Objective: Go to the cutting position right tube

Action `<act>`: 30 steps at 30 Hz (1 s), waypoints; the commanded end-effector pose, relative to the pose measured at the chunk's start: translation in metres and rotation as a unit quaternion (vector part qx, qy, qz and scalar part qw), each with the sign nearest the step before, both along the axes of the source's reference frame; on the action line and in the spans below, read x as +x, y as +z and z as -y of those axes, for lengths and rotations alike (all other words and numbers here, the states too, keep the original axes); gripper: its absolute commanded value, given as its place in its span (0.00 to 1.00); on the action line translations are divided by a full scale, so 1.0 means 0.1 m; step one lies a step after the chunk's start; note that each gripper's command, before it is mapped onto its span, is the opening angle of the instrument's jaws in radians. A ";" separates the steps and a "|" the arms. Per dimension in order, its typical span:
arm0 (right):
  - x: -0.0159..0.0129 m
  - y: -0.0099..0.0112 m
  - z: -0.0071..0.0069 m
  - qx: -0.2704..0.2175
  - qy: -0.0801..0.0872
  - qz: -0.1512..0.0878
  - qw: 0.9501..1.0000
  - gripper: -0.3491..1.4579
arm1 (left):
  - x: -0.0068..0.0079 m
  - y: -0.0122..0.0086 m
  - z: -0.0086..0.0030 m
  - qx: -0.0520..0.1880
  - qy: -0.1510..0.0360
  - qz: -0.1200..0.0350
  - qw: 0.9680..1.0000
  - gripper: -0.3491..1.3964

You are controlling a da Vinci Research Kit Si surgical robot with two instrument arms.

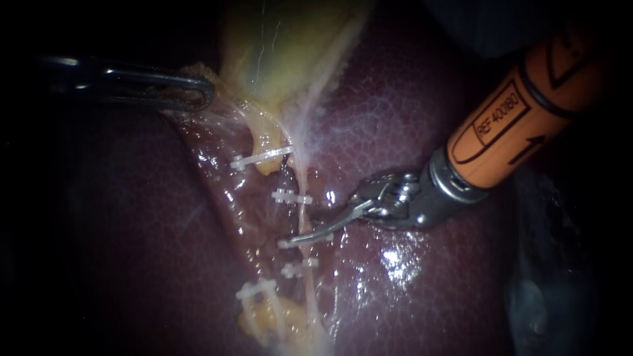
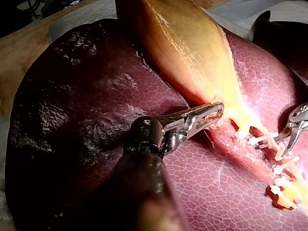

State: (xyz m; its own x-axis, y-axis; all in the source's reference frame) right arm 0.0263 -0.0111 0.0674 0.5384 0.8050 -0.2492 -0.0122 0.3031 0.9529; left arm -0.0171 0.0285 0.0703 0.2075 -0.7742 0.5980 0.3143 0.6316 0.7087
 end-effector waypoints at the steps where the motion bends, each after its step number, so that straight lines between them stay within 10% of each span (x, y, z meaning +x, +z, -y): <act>1: 0.002 0.000 -0.001 0.001 0.005 -0.011 1.000 0.85 | 0.000 0.000 0.000 0.000 0.000 0.000 1.000 0.00; 11: 0.028 0.006 -0.005 0.055 0.070 -0.127 0.988 0.87 | 0.001 -0.001 0.000 0.000 0.000 0.000 1.000 0.00; 21: 0.043 0.004 0.000 0.088 0.075 -0.217 0.969 0.86 | 0.001 -0.001 0.000 0.003 -0.001 0.001 1.000 0.00; 30: 0.063 -0.003 0.010 -0.015 0.075 -0.272 0.959 0.85 | 0.001 -0.002 -0.001 0.003 -0.001 0.001 1.000 0.00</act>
State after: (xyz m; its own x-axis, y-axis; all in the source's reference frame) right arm 0.0329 -0.0122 0.0671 0.1906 0.8447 -0.5001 0.4417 0.3812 0.8122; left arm -0.0170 0.0286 0.0701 0.2056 -0.7782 0.5934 0.3144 0.6267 0.7130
